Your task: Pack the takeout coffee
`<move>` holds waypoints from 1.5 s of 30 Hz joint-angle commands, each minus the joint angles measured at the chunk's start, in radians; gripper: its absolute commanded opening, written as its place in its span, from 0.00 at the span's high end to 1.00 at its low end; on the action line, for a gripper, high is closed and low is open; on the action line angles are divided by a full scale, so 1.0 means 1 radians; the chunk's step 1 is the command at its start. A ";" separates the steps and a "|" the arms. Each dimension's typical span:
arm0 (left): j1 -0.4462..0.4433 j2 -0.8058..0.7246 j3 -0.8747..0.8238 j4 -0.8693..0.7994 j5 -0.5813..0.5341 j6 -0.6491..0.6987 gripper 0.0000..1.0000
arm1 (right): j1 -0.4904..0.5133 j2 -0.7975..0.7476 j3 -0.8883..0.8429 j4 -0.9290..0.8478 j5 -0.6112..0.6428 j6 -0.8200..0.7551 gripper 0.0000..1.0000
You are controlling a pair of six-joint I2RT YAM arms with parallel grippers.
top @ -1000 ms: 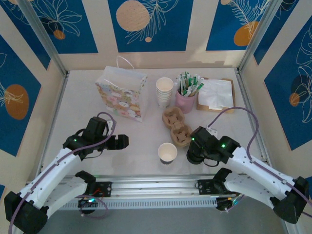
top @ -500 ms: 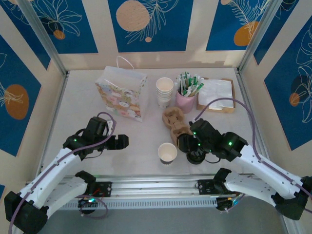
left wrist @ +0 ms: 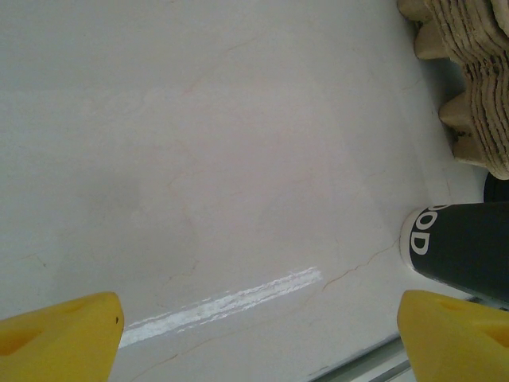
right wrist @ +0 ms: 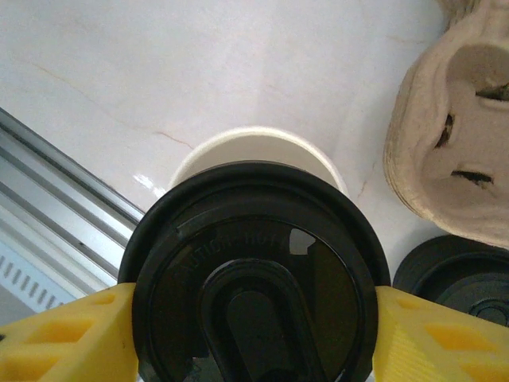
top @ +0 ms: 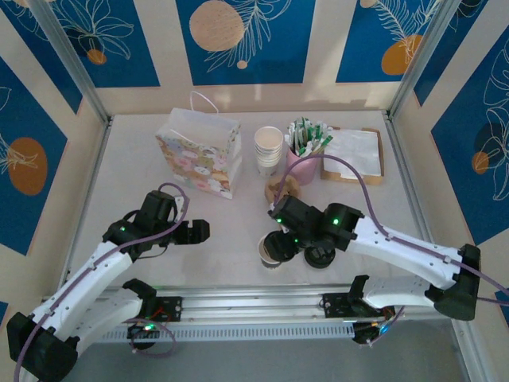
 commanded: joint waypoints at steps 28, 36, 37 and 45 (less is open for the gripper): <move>-0.008 0.003 0.010 -0.007 -0.010 0.007 0.11 | 0.085 0.127 0.021 0.029 0.130 0.030 0.34; -0.008 0.003 0.010 -0.006 -0.010 0.005 0.11 | 0.086 0.150 0.015 0.033 0.128 0.032 0.33; -0.008 0.003 0.010 -0.007 -0.010 0.007 0.11 | 0.086 0.154 0.014 0.031 0.127 0.032 0.34; -0.008 0.003 0.010 -0.007 -0.010 0.007 0.11 | 0.094 0.164 0.009 0.029 0.124 0.040 0.33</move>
